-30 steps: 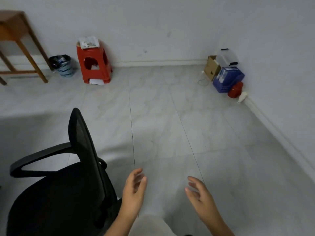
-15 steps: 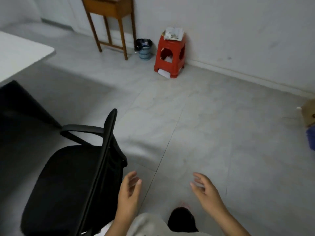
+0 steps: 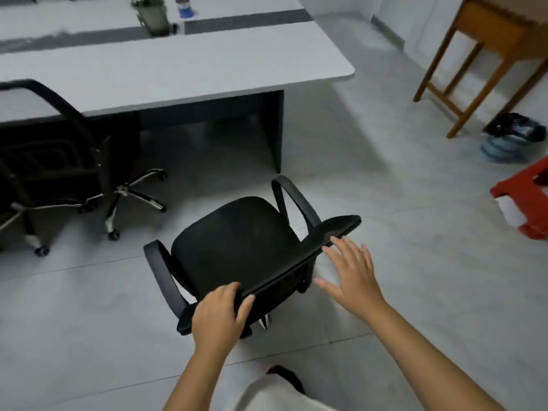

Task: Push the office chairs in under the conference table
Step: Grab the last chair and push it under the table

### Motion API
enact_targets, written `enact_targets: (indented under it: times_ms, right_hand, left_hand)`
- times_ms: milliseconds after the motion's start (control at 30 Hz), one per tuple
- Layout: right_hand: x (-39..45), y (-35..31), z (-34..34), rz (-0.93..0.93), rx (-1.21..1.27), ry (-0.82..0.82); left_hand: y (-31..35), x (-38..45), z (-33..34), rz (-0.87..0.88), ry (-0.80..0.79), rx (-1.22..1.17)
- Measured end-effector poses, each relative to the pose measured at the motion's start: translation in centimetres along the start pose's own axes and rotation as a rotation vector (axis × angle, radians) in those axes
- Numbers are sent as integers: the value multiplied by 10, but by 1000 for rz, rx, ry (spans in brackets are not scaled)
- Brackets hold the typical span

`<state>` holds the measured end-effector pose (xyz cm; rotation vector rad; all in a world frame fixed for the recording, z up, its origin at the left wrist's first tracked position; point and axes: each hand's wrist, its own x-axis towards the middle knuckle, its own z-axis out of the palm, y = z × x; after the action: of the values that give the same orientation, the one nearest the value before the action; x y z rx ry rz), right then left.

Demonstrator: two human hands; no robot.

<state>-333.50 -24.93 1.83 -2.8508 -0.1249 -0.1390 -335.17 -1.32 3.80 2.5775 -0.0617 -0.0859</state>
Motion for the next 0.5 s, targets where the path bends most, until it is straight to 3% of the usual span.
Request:
enact_targets:
  times_ms: [33,67,167,267,500]
  right_hand:
    - [21,-2,4,-27,-48,-71]
    - [40,-4,9,-70,-125,-116]
    - [78,-5,14,-289,-235,-87]
    - [105,-3,27,-348,-186,-26]
    - [202,-16,45,-424,-159,-22]
  left_hand:
    - [-6,4,1,24,-34,89]
    - [-14,9,6,98,48,194]
    - [-36,32,14,200,262,375]
    - [-53,64,10,248,335,435]
    - [-70,162,-19,162,235,507]
